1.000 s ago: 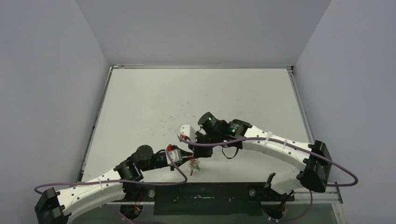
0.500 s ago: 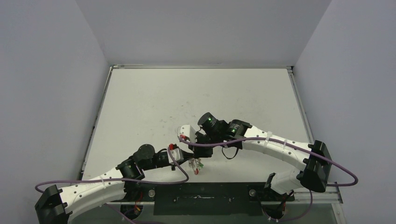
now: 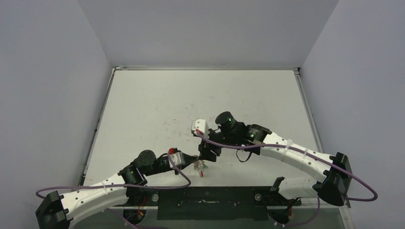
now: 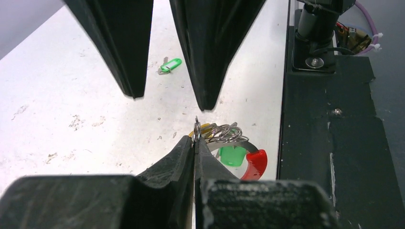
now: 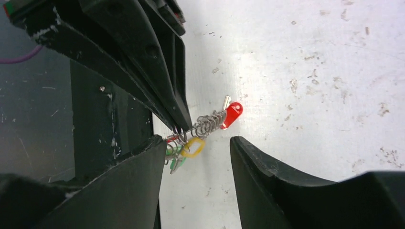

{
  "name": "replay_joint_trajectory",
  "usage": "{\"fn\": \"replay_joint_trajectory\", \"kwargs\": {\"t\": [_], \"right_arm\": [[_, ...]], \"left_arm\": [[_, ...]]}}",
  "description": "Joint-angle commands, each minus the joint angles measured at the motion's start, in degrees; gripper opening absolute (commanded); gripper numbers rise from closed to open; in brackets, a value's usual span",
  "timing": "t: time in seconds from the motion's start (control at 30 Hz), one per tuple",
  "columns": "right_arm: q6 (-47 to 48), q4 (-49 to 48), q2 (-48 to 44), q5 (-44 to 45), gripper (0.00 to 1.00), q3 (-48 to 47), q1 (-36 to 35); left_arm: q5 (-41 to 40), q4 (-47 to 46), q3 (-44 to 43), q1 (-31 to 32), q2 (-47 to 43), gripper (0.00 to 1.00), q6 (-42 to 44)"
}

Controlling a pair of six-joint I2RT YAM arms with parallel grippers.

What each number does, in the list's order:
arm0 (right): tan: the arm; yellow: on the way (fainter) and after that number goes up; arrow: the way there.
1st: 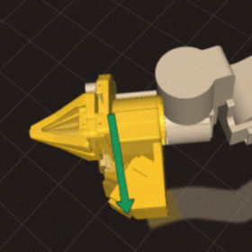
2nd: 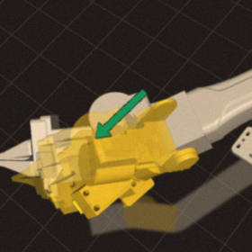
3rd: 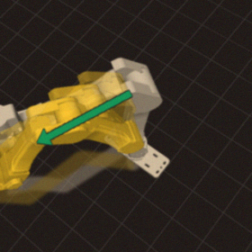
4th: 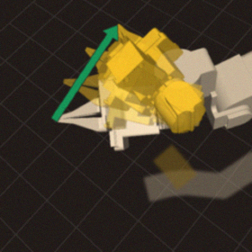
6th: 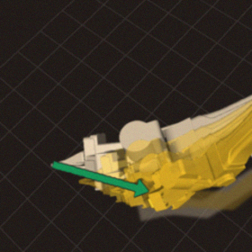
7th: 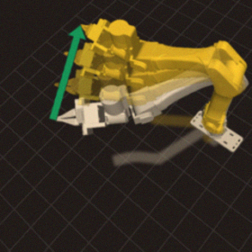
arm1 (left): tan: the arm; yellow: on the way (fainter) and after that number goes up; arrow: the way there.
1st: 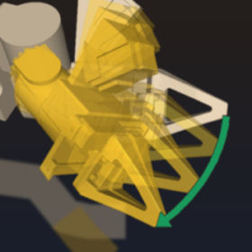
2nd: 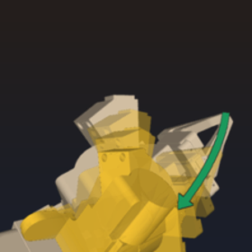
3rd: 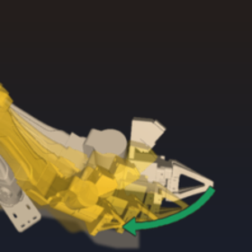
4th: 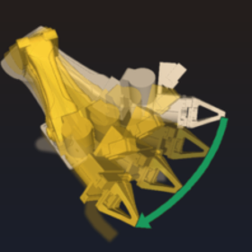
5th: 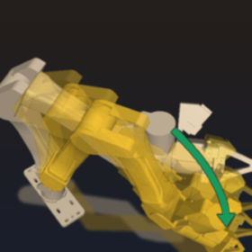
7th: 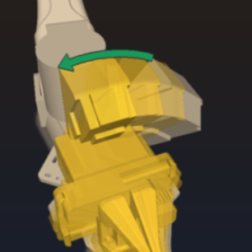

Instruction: Put the keys on the keyring

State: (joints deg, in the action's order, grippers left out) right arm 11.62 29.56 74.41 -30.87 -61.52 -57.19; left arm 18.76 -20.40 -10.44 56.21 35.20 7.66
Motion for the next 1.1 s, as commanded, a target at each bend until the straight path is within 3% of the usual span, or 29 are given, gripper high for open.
{"fn": "replay_joint_trajectory", "kwargs": {"t": [0.0, 0.13, 0.27, 0.57, 0.7, 0.97, 1.07], "right_arm": [[-3.2, -10.4, -5.0, -7.1, 0.53, 4.8, 3.9], [-2.8, -11.9, -5.4, -11.2, 0.5, 7.3, 4.9], [-0.4, -12.4, -5.4, -15.1, 0.39, 8.7, 5.0], [1.8, -16.1, -5.8, -18.2, 0.36, 11.7, 5.0], [2.0, -16.1, -5.1, -17.5, 0.22, 11.4, 5.0], [2.4, -15.9, -5.1, -16.4, 0.02, 11.7, 5.1], [2.7, -15.1, -5.1, -14.9, 0.0, 11.9, 5.2]], "left_arm": [[-1.7, -11.8, 3.1, 0.2, -1.7, 0.0, -3.0], [-1.7, -17.4, 5.6, 0.1, -2.6, 0.0, -4.0], [-1.0, -21.5, 7.1, 0.1, -3.4, 0.0, -4.1], [-0.9, -20.3, 7.5, 0.2, -6.6, 0.0, -4.0], [-1.0, -20.1, 7.8, 0.1, -7.0, 0.0, -4.0], [-1.2, -19.9, 7.7, 0.2, -7.2, 0.0, -3.9], [-1.3, -19.8, 7.7, 0.2, -7.3, 0.0, -3.8]]}}
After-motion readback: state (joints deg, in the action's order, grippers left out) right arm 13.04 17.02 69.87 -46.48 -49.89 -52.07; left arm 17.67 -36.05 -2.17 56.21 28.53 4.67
